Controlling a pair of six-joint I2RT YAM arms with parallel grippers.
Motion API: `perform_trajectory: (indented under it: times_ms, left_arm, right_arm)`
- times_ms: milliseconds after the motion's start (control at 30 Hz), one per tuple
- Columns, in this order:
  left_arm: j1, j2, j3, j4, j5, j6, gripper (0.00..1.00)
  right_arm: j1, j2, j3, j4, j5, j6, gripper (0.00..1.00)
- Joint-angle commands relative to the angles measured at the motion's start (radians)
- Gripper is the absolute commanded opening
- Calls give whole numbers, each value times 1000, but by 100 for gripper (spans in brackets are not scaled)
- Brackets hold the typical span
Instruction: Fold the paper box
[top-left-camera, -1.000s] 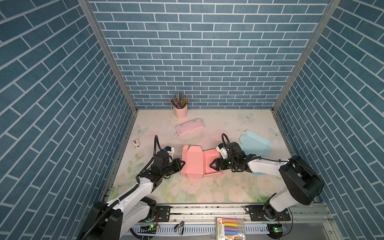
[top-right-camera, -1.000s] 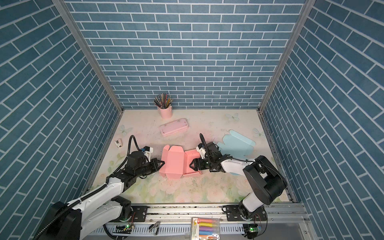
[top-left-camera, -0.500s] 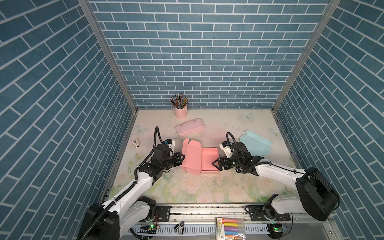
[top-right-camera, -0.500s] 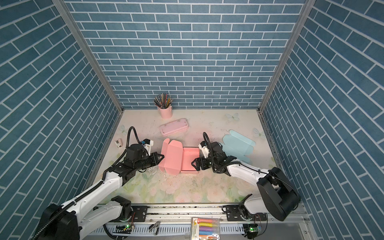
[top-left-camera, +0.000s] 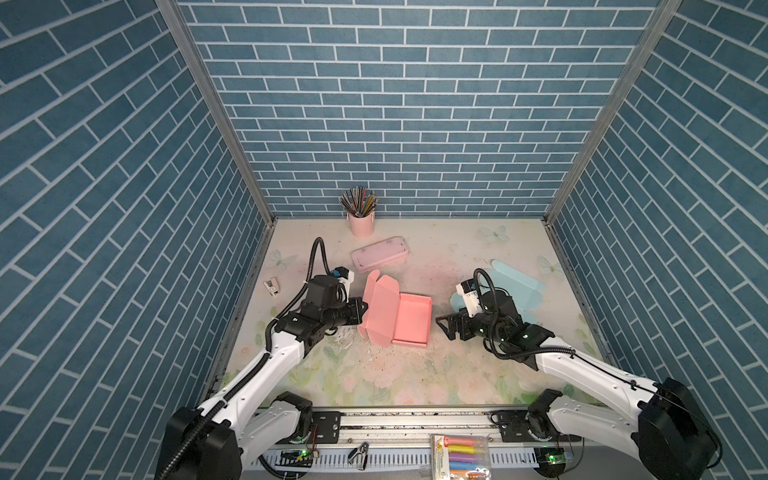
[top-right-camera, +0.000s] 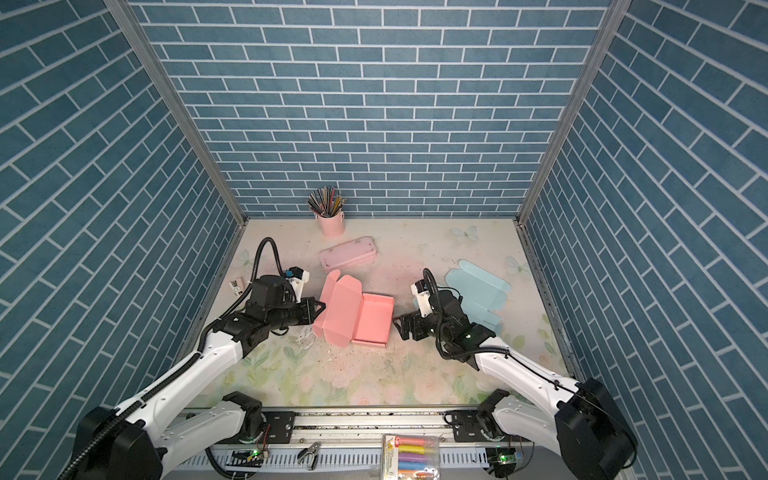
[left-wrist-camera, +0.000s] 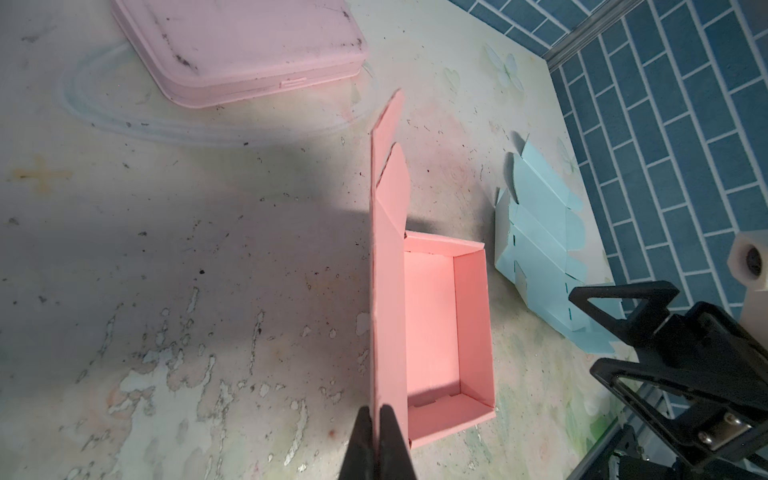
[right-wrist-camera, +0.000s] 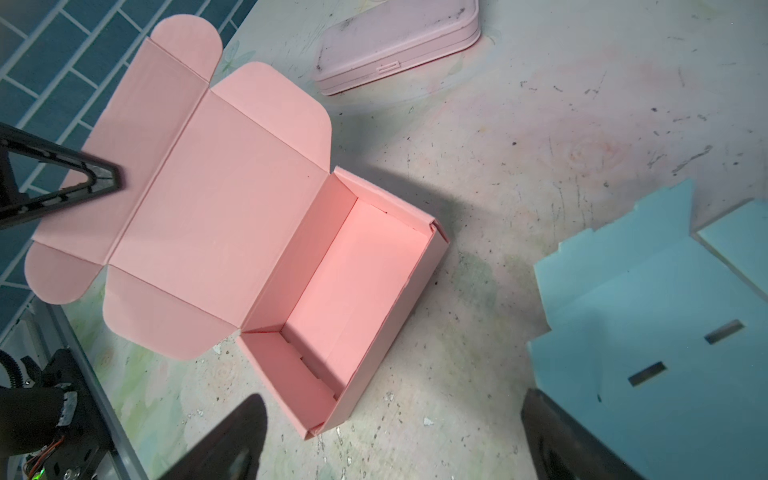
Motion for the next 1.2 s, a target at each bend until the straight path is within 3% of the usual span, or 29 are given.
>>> perform_trajectory:
  times_ms: [0, 333, 533, 667, 1167]
  left_arm:
    - [8, 9, 42, -87, -13, 91, 0]
    - [8, 27, 83, -120, 57, 140, 0]
    - [0, 38, 143, -170, 128, 211, 0]
    - [-10, 57, 196, -220, 151, 245, 0]
    - [-47, 126, 290, -319, 179, 359, 0]
  right_arm:
    - [1, -45, 17, -22, 37, -72, 96]
    - [0, -70, 5, 142, -42, -227, 97]
    - [-12, 79, 88, 273, -204, -346, 97]
    - [-70, 186, 147, 344, -397, -386, 96]
    - [-203, 522, 464, 105, -747, -646, 93]
